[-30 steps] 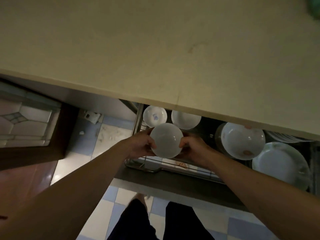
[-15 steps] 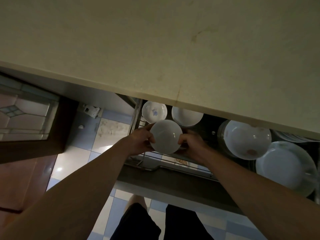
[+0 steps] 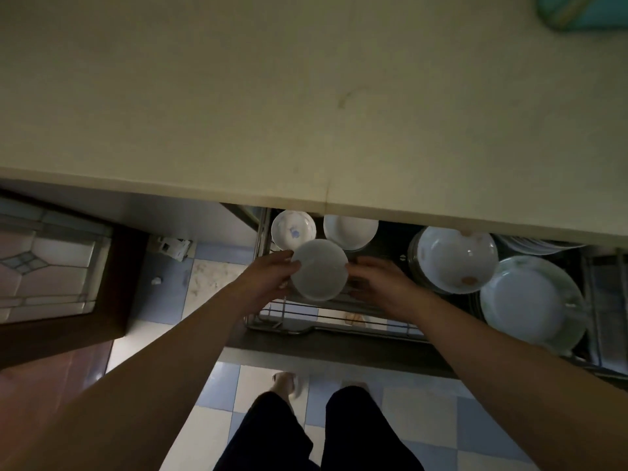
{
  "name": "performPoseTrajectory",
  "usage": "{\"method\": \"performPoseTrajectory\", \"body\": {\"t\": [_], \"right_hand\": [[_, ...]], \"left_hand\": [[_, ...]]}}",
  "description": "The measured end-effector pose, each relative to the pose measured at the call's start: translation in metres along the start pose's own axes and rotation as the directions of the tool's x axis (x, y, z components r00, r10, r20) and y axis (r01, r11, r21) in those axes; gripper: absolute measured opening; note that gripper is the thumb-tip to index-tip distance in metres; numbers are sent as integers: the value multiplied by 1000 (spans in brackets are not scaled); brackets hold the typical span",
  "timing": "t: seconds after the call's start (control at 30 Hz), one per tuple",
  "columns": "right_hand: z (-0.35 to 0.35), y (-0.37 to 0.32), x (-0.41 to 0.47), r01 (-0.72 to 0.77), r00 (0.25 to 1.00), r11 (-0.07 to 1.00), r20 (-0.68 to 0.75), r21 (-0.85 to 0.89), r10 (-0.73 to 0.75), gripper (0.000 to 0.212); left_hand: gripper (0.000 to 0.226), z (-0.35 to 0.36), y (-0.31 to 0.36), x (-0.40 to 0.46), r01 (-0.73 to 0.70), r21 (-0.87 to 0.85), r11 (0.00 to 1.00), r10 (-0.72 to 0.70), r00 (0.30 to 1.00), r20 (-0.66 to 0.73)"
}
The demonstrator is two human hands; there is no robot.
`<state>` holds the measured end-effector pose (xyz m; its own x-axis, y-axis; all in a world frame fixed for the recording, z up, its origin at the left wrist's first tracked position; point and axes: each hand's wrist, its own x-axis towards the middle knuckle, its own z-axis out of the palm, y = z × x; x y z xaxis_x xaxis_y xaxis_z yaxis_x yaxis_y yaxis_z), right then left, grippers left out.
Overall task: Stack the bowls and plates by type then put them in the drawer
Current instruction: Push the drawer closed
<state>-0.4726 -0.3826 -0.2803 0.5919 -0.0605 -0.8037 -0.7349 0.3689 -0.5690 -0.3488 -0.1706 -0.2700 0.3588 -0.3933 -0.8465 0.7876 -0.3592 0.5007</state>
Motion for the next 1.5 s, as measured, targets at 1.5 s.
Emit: {"method": "performPoseTrajectory", "body": {"t": [1.5], "right_hand": [[-98, 100, -238, 310, 781, 864, -624, 397, 6, 18]], "left_hand": [[22, 143, -99, -165, -158, -326, 932, 14, 915, -404]]}}
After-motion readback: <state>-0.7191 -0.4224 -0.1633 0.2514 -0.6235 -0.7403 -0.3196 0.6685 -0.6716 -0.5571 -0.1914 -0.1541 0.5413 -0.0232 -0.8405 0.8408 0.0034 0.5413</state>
